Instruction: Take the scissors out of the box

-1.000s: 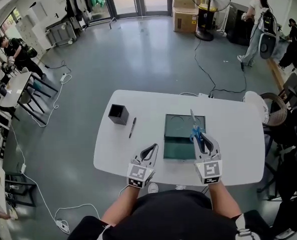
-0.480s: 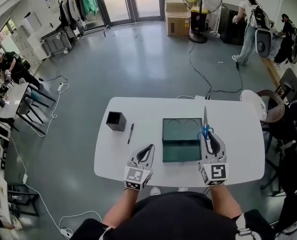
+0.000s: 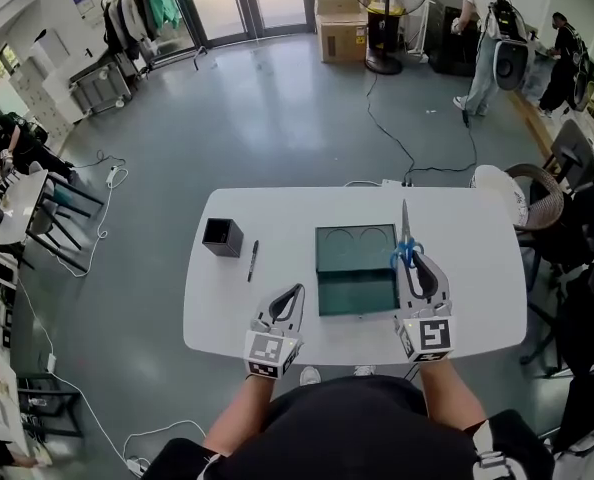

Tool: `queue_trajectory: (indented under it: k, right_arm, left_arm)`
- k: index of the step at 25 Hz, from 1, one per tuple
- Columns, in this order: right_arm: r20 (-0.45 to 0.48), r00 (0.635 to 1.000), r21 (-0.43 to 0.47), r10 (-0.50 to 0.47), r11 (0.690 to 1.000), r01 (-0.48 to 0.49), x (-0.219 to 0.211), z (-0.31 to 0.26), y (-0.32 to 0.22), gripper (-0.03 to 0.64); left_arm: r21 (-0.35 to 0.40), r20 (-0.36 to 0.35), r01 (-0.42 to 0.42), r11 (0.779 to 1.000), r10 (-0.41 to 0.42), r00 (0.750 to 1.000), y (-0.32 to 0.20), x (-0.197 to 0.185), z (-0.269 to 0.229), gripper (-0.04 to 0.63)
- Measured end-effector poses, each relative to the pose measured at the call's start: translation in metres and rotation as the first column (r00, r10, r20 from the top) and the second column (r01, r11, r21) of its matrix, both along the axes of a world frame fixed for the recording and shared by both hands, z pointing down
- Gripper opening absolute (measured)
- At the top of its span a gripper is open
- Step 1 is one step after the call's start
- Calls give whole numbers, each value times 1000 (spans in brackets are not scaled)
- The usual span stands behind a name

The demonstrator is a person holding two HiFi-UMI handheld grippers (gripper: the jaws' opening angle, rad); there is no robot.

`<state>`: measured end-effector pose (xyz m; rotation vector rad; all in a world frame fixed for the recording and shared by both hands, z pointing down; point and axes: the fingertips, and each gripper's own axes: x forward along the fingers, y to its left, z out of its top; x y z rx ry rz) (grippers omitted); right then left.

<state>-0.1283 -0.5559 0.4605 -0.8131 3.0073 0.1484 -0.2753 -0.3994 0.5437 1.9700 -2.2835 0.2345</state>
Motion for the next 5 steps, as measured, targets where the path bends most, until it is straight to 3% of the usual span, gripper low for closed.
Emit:
queue_trajectory:
  k: [5]
  right_arm:
    - [3, 1000, 6, 7, 1000, -7, 2, -2, -1, 91]
  left_arm:
    - [1, 10, -17, 1000, 17, 1000, 3, 0, 6, 9]
